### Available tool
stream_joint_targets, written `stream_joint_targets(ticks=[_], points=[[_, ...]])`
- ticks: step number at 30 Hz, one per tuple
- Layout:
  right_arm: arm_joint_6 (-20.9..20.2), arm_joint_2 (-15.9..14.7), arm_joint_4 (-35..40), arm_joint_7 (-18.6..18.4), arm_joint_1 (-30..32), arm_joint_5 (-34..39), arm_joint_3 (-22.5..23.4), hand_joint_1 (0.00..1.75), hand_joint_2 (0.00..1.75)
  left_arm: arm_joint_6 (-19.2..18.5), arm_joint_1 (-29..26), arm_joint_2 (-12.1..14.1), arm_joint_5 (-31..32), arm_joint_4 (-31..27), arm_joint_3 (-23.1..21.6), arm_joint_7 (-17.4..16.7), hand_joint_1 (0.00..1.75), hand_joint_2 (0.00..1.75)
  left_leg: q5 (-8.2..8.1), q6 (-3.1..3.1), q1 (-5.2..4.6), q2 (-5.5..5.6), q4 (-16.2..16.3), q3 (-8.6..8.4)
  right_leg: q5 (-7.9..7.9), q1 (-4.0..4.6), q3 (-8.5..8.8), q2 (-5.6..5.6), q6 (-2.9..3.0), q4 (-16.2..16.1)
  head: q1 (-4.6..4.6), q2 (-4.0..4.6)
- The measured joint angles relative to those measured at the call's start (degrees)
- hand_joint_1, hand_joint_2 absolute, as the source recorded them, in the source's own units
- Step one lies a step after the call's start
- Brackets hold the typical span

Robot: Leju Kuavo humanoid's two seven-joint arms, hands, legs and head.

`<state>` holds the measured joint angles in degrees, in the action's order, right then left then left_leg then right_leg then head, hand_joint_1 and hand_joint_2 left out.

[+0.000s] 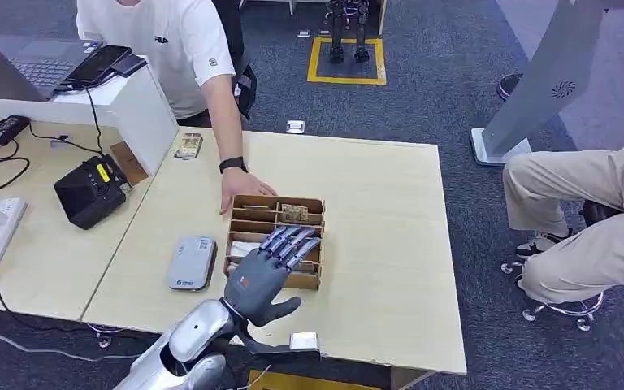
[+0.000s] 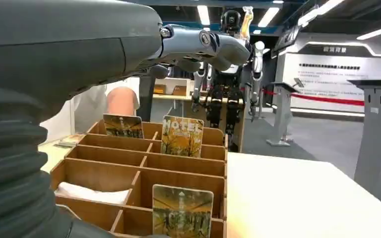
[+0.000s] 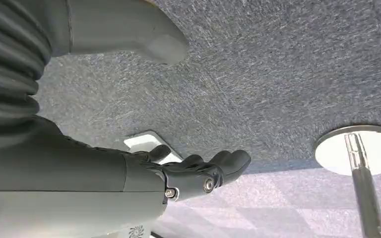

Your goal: Pass the card to the sensor for recognition and then transmit it.

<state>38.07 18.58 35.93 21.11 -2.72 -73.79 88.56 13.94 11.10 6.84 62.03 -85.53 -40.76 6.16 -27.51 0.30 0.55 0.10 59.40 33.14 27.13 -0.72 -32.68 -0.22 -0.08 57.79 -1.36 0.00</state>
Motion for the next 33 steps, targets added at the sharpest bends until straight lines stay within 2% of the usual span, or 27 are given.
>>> stream_joint_targets(ticks=[4, 12, 16, 22, 24, 33], points=[[0.00, 0.02, -0.02, -0.44, -0.02, -0.26, 0.00, 0.00, 1.75, -0.85, 0.31, -0.11, 2.10, 1.79, -0.46, -2.08, 0.00, 1.75, 0.00, 0.00, 0.00, -0.01, 0.00, -0.01, 0.00, 0.00, -0.01, -0.01, 0.00, 0.00, -0.02, 0.00], [0.00, 0.02, -0.02, -1.20, -0.02, -0.11, 0.00, 0.00, 1.75, -1.22, 0.77, -1.68, 10.27, 5.33, -1.14, -9.68, 0.00, 1.75, 0.00, 0.00, 0.00, -0.01, 0.00, 0.00, 0.00, 0.00, -0.01, 0.00, 0.00, 0.00, 0.00, 0.00], [0.00, 0.02, -0.02, -2.25, -0.01, -0.13, 0.00, 0.00, 1.75, -1.22, 0.92, -1.97, 15.25, 5.83, -1.14, -14.64, 0.00, 1.75, 0.00, 0.00, 0.00, -0.01, 0.00, 0.00, 0.00, 0.00, -0.02, 0.00, 0.00, 0.00, 0.00, 0.00], [0.00, 0.02, -0.02, -2.77, 0.03, 0.04, 0.00, 0.00, 1.75, 1.18, 0.98, -2.38, 22.79, 6.58, -1.14, -21.68, 0.00, 1.75, 0.00, 0.00, 0.00, -0.01, 0.00, 0.01, 0.00, 0.00, -0.02, 0.00, 0.00, 0.00, 0.00, 0.00], [0.00, 0.02, -0.02, -2.80, 0.05, 0.24, 0.02, 0.00, 1.75, 2.69, 0.99, -2.47, 23.30, 6.73, -1.11, -23.53, 0.00, 1.75, 0.00, 0.00, 0.00, -0.01, 0.00, 0.01, 0.00, 0.00, -0.02, 0.00, 0.00, 0.00, 0.00, 0.00], [0.00, 0.02, -0.07, -2.23, 0.05, 1.09, 0.00, 0.00, 1.75, 3.15, 0.99, -2.51, 23.47, 6.88, -1.09, -24.57, 0.00, 1.75, 0.00, 0.00, 0.00, -0.01, 0.00, 0.02, 0.00, 0.00, -0.02, 0.00, 0.00, 0.00, 0.00, 0.00]])
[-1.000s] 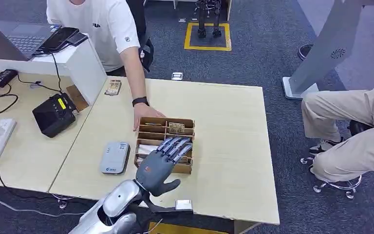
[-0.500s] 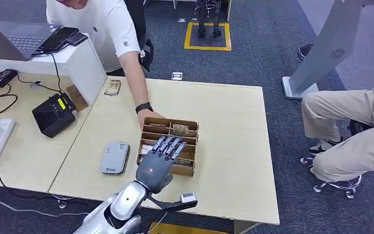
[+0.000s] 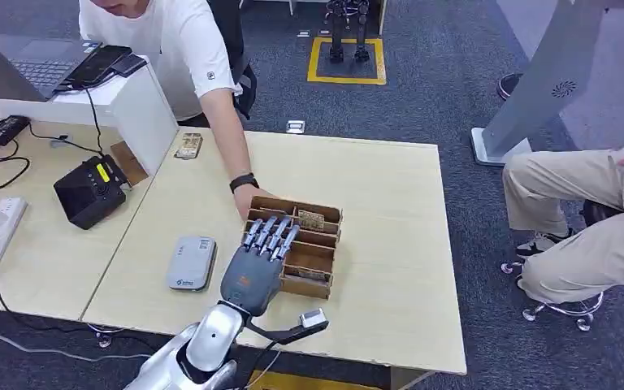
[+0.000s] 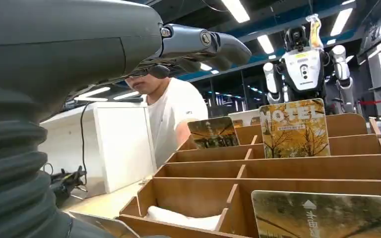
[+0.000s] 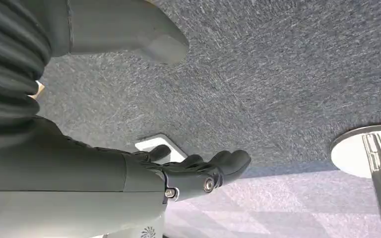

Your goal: Pass the card to the sensor for recognition and then transmit it.

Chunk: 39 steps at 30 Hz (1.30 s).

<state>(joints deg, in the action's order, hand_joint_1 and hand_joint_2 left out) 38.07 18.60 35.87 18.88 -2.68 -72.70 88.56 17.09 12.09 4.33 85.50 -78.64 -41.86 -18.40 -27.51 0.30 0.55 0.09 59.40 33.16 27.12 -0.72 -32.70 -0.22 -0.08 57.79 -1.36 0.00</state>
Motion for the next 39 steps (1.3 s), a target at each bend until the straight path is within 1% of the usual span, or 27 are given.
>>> stream_joint_targets(ticks=[4, 7, 12, 17, 24, 29, 32, 39], points=[[0.00, 0.00, 0.00, -0.37, 0.00, -0.35, 0.00, 0.00, 1.75, -0.15, -0.01, 0.00, 0.18, 0.02, 0.18, -0.59, 0.00, 1.75, 0.00, 0.00, 0.00, 0.00, 0.00, 0.01, 0.00, 0.00, 0.00, 0.00, 0.00, 0.00, 0.00, 0.00], [0.00, 0.00, 0.00, -0.90, 0.01, -0.85, 0.00, 0.00, 1.75, -0.33, 0.00, 0.02, 0.22, 0.31, 1.20, -0.70, 0.00, 1.75, 0.00, 0.00, 0.00, 0.00, 0.00, 0.01, 0.00, 0.00, -0.01, 0.00, 0.00, 0.00, 0.00, 0.00], [0.00, 0.00, 0.00, -1.40, 0.01, -1.22, 0.00, 0.00, 1.75, -1.92, 0.04, 0.00, 0.24, 1.16, 2.45, -0.20, 0.00, 1.75, 0.00, 0.00, 0.00, 0.00, 0.00, 0.01, 0.00, 0.00, -0.01, 0.00, 0.00, 0.00, -0.02, 0.00], [0.00, 0.00, 0.02, -1.77, 0.01, -1.20, 0.00, 0.00, 1.75, -2.62, 0.06, -0.33, 0.22, 2.65, 3.08, 0.11, 0.00, 1.75, 0.00, 0.00, 0.00, 0.00, 0.00, 0.01, 0.00, 0.00, -0.01, 0.00, 0.00, 0.00, 0.00, 0.00], [0.00, 0.00, 0.09, -2.25, 0.02, -1.92, 0.00, 0.00, 1.75, -2.40, 0.06, -1.16, 0.24, 5.31, 3.72, 0.50, 0.00, 1.75, 0.00, 0.00, 0.00, 0.00, 0.00, 0.02, 0.00, 0.00, -0.01, 0.00, 0.00, 0.00, 0.00, 0.00], [0.00, 0.00, 0.09, -2.32, 0.03, -2.05, 0.00, 0.00, 1.75, -2.25, 0.05, -1.75, 0.22, 5.99, 4.04, 0.59, 0.00, 1.75, 0.00, 0.00, 0.00, 0.00, 0.00, 0.02, 0.00, 0.00, -0.01, 0.00, 0.00, 0.00, 0.00, 0.00], [0.00, 0.00, 0.11, -2.69, 0.06, -2.08, 0.00, 0.00, 1.75, -1.77, 0.05, -1.84, 0.20, 6.34, 4.44, 0.59, 0.00, 1.75, 0.00, 0.00, 0.00, 0.00, 0.00, 0.02, 0.00, 0.00, -0.01, 0.00, 0.00, 0.00, 0.00, 0.00], [0.00, 0.00, 0.17, -2.99, 0.07, -1.83, 0.00, 0.00, 1.75, 2.29, -0.06, -2.32, 0.17, 6.45, 6.01, -0.18, 0.00, 1.75, 0.00, 0.00, 0.00, 0.00, 0.00, 0.03, 0.00, 0.00, -0.01, 0.00, 0.00, 0.00, 0.00, 0.00]])
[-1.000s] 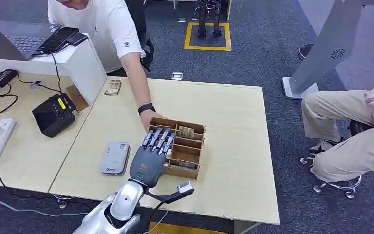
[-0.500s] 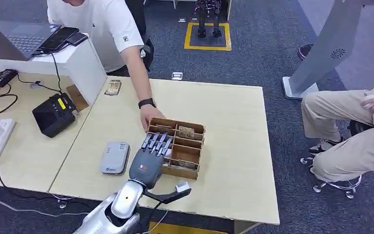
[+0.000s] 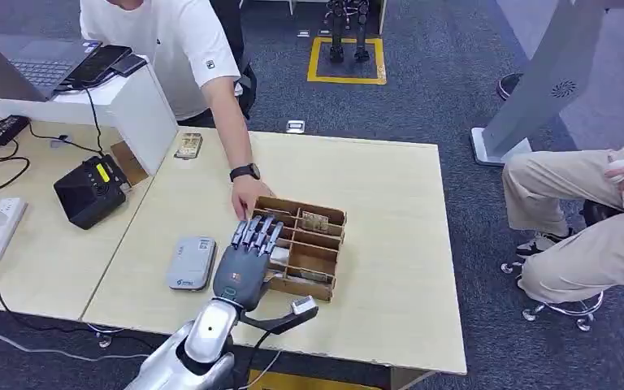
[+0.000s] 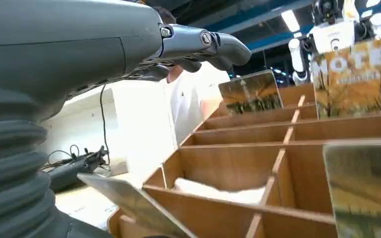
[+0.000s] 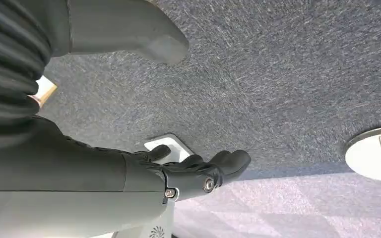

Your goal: Pass the card to the sensor for recognition and then transmit it.

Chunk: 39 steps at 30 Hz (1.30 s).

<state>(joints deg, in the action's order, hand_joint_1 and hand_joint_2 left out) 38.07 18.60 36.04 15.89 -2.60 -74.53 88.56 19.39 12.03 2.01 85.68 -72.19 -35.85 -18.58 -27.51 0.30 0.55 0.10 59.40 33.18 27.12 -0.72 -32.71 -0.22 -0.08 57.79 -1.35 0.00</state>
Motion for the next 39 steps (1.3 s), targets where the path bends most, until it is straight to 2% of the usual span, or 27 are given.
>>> stream_joint_targets(ticks=[12, 24, 34, 35, 36, 39], points=[[0.00, 0.00, 0.00, -0.35, 0.03, 0.70, 0.02, 0.00, 1.75, 1.20, -0.93, -0.46, 0.02, -0.07, 2.95, -0.15, 0.00, 1.75, 0.00, 0.00, 0.00, 0.00, 0.00, 0.00, 0.00, 0.00, -0.01, 0.00, 0.00, 0.00, 0.00, 0.00], [0.00, 0.00, 0.00, -0.07, 0.03, 0.72, 0.00, 0.00, 1.75, -1.05, -1.25, -0.37, -0.77, -0.07, 3.19, 4.42, 0.00, 1.75, 0.00, 0.00, 0.00, 0.00, 0.00, 0.02, 0.00, 0.00, -0.01, 0.00, 0.00, 0.00, 0.00, 0.00], [0.00, 0.00, 0.00, -0.46, 0.02, 0.63, 0.00, 0.00, 1.75, -1.11, -1.26, -0.04, -1.88, -0.07, 3.24, 5.51, 0.00, 1.75, 0.00, 0.00, 0.00, 0.01, 0.00, 0.03, 0.00, 0.00, -0.01, 0.01, 0.00, 0.00, 0.00, 0.00], [0.00, 0.00, 0.00, -0.46, 0.02, 0.63, 0.02, 0.00, 1.75, -1.09, -1.26, 0.00, -1.92, -0.07, 3.24, 5.55, 0.40, 1.75, 0.00, 0.00, 0.00, 0.01, 0.00, 0.03, 0.00, 0.00, -0.01, 0.01, 0.00, 0.00, 0.00, 0.00], [0.00, 0.00, 0.00, -0.46, 0.02, 0.61, 0.00, 0.00, 1.75, -1.09, -1.26, 0.02, -1.97, -0.07, 3.24, 5.57, 1.75, 1.75, 0.00, 0.00, 0.00, 0.01, 0.00, 0.03, 0.00, 0.00, -0.01, 0.01, 0.00, 0.00, 0.00, 0.00], [0.00, 0.00, 0.00, -0.39, 0.02, 0.68, 0.00, 0.00, 1.75, -0.50, -1.27, 0.11, -2.54, -0.07, 3.24, 5.64, 1.75, 1.75, 0.00, 0.00, 0.00, 0.01, 0.00, 0.03, 0.00, 0.00, -0.01, 0.01, 0.00, 0.00, 0.00, 0.00]])
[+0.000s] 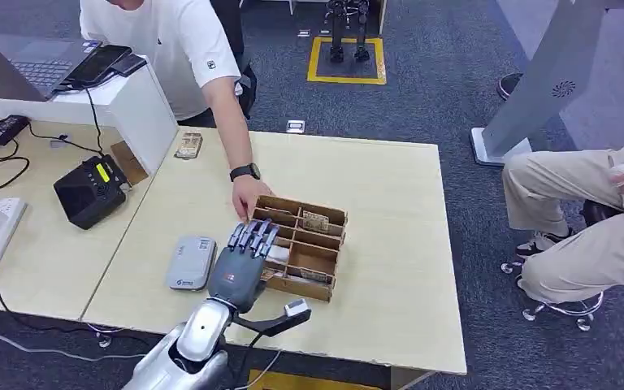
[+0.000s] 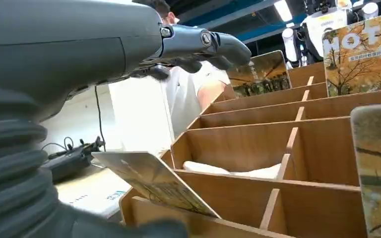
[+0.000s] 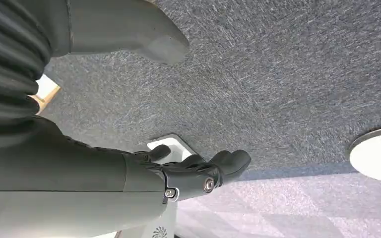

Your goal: Pass the card to the sensor for recognition and then transmit it.

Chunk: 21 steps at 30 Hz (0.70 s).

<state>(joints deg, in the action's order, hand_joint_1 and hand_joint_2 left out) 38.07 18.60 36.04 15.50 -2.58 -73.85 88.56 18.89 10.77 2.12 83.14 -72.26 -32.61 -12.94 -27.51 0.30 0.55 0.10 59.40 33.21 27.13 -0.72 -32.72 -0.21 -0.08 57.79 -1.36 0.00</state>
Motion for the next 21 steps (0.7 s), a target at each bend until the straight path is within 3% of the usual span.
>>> stream_joint_targets(ticks=[8, 21], points=[[0.00, 0.00, 0.00, 0.04, 0.00, 0.00, 0.00, 0.00, 1.75, 1.09, -0.46, -0.02, -1.92, 0.00, 0.20, 0.11, 1.75, 1.75, 0.00, 0.00, 0.00, 0.00, 0.00, 0.00, 0.00, 0.00, -0.01, 0.00, 0.00, 0.00, 0.00, 0.00], [0.00, 0.00, -0.02, 0.11, -0.03, -0.29, 0.00, 0.00, 1.75, -1.34, -0.63, -0.02, -2.88, 0.00, 0.24, 1.29, 1.75, 1.75, 0.00, 0.00, 0.00, 0.00, 0.00, 0.01, 0.00, 0.00, -0.01, 0.00, 0.00, 0.00, 0.00, 0.00]])
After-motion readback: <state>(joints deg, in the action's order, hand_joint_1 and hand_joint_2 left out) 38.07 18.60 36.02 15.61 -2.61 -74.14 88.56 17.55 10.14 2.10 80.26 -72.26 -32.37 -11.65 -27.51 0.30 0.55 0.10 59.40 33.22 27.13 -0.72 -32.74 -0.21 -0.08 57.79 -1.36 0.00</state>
